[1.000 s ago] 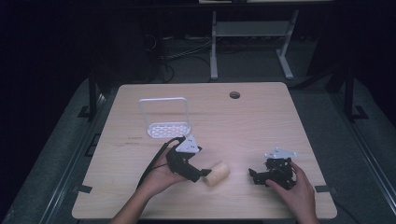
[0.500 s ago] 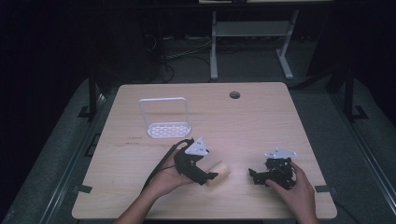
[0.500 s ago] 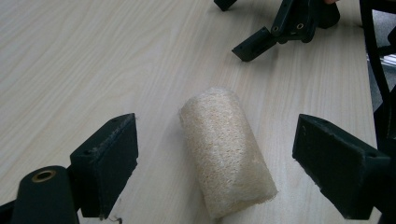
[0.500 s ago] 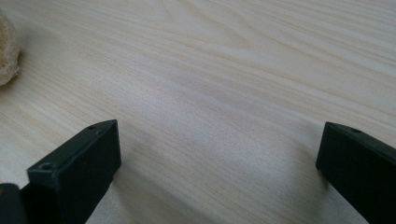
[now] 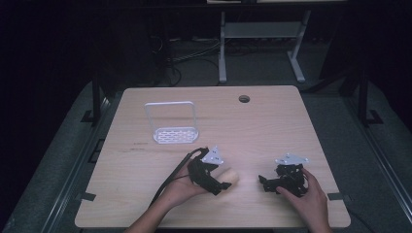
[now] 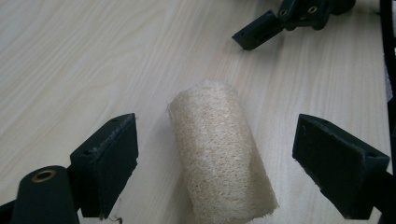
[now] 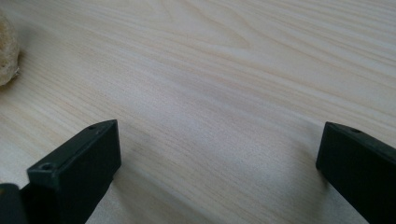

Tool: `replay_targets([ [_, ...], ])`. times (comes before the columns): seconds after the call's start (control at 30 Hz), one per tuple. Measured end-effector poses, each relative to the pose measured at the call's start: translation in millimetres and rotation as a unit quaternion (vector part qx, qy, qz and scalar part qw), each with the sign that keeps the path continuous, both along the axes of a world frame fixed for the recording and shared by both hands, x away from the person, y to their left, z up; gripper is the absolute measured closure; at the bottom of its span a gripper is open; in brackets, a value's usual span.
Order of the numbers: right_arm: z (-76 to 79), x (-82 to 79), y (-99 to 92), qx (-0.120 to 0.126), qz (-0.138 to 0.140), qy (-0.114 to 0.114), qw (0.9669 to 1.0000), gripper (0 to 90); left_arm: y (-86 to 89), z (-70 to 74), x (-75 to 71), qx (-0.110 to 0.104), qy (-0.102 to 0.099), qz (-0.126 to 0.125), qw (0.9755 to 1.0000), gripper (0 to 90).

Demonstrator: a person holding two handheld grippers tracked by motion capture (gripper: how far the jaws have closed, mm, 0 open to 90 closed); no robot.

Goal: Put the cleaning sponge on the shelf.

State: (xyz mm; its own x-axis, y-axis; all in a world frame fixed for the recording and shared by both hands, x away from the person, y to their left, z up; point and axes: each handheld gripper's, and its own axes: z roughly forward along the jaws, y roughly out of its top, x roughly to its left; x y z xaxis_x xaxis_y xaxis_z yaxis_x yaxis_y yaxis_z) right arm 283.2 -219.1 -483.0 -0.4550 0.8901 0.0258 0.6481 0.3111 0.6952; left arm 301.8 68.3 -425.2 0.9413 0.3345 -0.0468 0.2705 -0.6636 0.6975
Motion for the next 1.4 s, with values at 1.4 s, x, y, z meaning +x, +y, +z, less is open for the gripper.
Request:
replay_targets([
  [1.4,-0.1,0.2,0.0,0.000,0.000,0.000,1.0000,0.0,-17.3,-26.0,-5.5,0.051,0.017,0.022,0.9983,26.6],
])
